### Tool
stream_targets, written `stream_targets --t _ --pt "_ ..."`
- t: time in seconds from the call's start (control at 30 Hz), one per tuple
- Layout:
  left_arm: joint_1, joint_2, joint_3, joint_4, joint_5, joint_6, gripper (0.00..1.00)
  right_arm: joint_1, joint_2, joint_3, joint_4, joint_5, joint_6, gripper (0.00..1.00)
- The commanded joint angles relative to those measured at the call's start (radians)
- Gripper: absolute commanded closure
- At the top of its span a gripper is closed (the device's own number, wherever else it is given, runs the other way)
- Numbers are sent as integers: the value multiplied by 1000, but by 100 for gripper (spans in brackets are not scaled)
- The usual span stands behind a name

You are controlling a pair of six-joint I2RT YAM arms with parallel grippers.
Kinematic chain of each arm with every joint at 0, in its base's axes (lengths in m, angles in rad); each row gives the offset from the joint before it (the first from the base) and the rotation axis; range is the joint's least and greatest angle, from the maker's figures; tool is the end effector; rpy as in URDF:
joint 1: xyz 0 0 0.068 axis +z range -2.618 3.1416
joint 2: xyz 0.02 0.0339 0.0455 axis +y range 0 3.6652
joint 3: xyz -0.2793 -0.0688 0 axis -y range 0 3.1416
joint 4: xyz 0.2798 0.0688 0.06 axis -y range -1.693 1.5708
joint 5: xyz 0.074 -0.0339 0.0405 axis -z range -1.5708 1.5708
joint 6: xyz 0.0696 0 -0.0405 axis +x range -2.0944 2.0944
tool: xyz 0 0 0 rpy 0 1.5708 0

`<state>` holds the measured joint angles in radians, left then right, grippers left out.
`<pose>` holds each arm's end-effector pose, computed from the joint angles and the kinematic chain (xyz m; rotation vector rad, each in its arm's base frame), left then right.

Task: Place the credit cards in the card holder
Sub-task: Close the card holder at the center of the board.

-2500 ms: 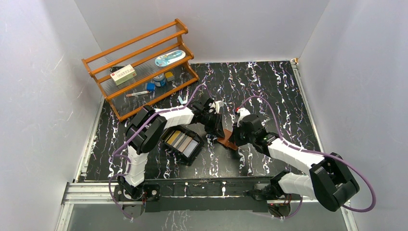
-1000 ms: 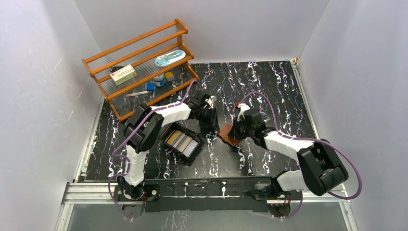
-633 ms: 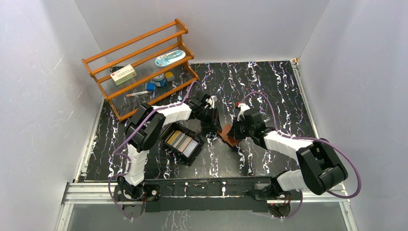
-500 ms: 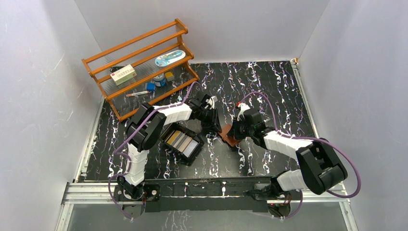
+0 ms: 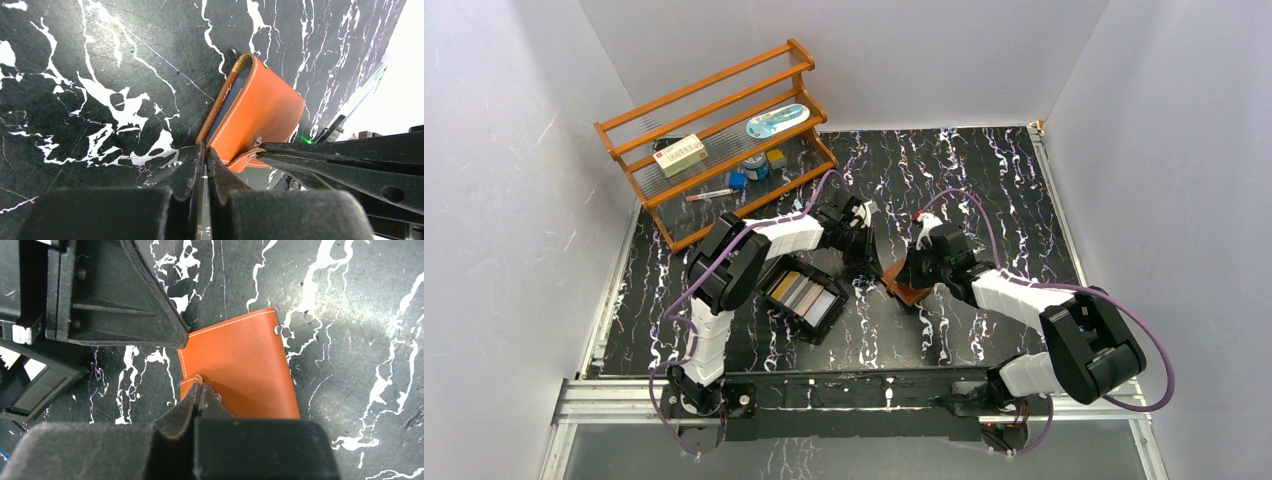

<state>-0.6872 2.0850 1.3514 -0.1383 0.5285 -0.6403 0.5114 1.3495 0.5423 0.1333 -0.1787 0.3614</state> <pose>0.3578 -0.3390 0.1112 0.3254 2.6599 -1.1671 0.2616 0.1610 0.1364 -0.2732 2.3026 0.6592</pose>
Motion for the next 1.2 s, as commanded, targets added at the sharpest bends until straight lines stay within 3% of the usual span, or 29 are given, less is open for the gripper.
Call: stream_targets --t 0.0,1.17 --pt "-5 7 17 -78 -25 83 100 -2 -21 60 -7 9 -33 100" --pt "-5 35 70 -166 -71 164 100 -38 -38 20 -80 59 -21 100"
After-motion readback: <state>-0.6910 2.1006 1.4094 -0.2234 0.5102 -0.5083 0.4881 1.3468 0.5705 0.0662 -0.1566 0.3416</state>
